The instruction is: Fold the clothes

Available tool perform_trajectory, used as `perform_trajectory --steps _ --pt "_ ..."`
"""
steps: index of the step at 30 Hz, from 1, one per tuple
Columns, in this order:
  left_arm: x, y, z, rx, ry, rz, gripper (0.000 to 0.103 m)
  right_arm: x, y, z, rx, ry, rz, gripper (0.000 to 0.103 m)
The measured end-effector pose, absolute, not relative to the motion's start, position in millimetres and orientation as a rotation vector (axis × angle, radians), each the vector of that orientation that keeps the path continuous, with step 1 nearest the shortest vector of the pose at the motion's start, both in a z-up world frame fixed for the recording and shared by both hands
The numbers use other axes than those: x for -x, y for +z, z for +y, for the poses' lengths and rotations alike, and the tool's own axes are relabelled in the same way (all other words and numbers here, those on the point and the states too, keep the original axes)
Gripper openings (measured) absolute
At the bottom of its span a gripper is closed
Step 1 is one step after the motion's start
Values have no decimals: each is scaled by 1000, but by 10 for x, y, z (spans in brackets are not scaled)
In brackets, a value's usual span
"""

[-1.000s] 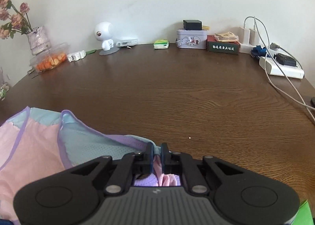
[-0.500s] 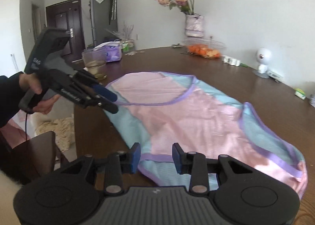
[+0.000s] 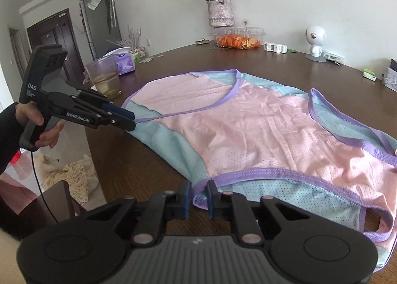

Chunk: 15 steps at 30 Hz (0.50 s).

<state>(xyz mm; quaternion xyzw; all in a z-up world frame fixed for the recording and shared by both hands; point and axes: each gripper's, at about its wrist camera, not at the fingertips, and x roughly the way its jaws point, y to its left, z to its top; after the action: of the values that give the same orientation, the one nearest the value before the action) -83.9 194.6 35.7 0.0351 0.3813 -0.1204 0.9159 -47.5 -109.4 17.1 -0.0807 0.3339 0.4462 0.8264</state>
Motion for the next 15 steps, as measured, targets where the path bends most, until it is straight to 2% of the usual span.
perform_trajectory --steps 3,9,11,12,13,14,15 --pt "835 379 1994 -89 -285 784 3 465 154 -1122 168 929 701 3" --pt "883 402 2063 -100 -342 820 4 347 224 -1338 100 906 731 4" --pt "888 423 2066 -99 -361 819 9 384 263 -1331 138 927 705 11" --pt "898 428 2073 -101 -359 813 20 404 283 -1337 155 937 681 18" --pt "907 433 2080 -103 -356 806 35 419 288 -1324 175 956 671 24" --pt "917 430 2092 -104 -353 800 38 431 281 -1310 194 967 662 31" --pt "929 425 2105 -105 -350 793 39 435 260 -1302 212 972 653 31"
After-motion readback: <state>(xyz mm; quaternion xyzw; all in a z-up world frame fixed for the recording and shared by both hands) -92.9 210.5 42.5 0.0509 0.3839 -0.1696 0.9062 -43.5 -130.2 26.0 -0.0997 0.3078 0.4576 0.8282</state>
